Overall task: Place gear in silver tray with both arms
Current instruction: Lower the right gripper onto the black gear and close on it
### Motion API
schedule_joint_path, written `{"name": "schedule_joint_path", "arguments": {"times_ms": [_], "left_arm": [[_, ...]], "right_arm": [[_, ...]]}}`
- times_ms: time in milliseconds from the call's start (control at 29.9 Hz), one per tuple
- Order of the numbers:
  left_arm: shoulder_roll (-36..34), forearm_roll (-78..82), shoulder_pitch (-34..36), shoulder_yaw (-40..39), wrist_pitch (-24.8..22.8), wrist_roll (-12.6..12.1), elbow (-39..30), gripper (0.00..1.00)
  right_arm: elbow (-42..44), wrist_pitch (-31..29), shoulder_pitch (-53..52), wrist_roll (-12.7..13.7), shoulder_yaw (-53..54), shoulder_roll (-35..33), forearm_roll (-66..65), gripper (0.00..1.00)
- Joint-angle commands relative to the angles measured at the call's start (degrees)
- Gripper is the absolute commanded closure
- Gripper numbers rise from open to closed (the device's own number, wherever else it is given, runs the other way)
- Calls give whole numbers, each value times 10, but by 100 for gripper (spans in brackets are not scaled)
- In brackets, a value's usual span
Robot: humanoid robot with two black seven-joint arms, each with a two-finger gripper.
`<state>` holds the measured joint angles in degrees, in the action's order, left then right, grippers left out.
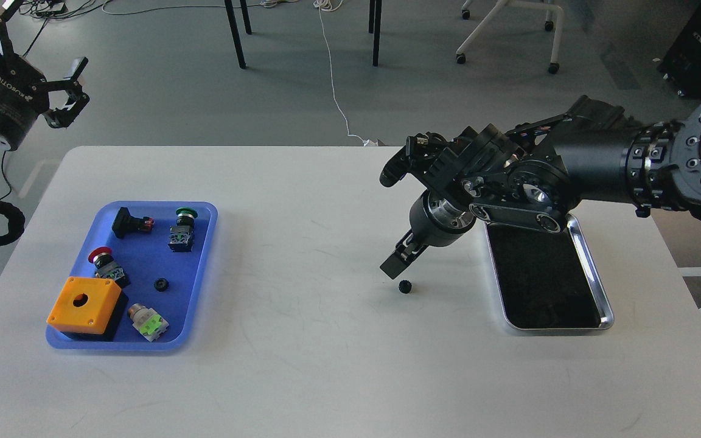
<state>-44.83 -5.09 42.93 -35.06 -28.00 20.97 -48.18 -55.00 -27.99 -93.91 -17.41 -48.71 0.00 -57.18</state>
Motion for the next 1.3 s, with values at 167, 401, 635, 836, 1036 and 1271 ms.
{"name": "schedule_joint_path", "arguments": {"times_ms": [167,401,635,836,1036,1271], "left_arm": [[-4,1,0,1,0,0,-1,2],[-3,2,-2,1,0,0,-1,2],[-3,3,-2,1,0,-1,-1,2],[-3,5,-2,2,0,-1,-1,2],[-2,6,-2,2,0,-2,-1,2],[-7,8,-2,1,0,-1,0,2]], "right_arm": [[-3,0,30,-14,-19,0,0,22],[6,13,44,-8,-20,0,-2,29],[12,16,46,-8,-19,0,0,29],[46,17,59,-11,-19,0,5,29],[44,17,60,-12,-17,0,8,36],[42,18,63,-14,-16,0,14,38]]}}
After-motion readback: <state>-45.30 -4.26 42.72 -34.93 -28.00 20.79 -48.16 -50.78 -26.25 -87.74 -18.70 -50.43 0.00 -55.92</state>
